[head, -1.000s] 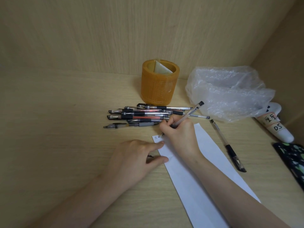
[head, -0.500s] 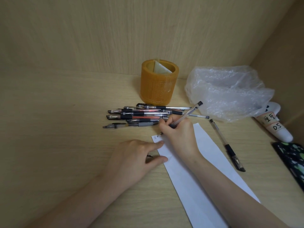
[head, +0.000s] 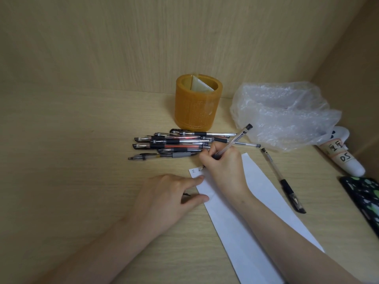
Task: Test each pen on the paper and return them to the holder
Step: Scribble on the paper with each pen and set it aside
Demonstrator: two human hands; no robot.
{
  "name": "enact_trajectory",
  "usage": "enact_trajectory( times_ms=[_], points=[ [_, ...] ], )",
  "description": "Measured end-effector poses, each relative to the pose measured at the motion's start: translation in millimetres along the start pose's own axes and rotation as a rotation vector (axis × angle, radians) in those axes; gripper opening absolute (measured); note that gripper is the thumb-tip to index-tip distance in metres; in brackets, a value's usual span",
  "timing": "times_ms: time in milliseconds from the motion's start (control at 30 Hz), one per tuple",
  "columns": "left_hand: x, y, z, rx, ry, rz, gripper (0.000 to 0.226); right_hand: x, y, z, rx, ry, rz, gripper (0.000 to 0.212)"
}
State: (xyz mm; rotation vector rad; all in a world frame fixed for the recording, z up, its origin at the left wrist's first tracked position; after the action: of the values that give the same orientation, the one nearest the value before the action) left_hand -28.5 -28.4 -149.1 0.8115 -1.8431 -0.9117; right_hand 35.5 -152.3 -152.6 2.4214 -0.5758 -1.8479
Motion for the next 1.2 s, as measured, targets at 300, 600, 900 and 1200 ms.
enact_trajectory(
  times_ms=[300, 600, 900, 1200],
  points=[
    [-4, -2, 0, 0.025, 0.031, 0.009, 0.054, 10, 13, -11, 0.043, -0.264, -0.348, 0.035],
    [-6, 0, 0, -0.044, 0.100, 0.029, 0.049, 21, 22, -12, -0.066, -0.587, -0.643, 0.033],
    [-14, 12, -3, 0.019, 0.262, 0.522, 0.033, 0, 22, -5, -0.153, -0.499, -0.610, 0.024],
    [3, 24, -10, -0.123, 0.125, 0.695, 0.052, -36, 25, 13, -0.196, -0.306, -0.522, 0.039]
  ],
)
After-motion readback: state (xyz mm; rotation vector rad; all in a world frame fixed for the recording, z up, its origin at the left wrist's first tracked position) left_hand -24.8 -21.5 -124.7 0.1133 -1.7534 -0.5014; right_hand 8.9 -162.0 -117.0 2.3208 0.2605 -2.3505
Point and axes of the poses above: each hand's wrist, its own z-axis away from the middle knuckle, its own y-axis out of the back of the hand, x = y × z, the point moved 7 cm from there along -z, towards the middle knuckle, and after that the axes turned 8 degrees about x, right-handed, at the moved point
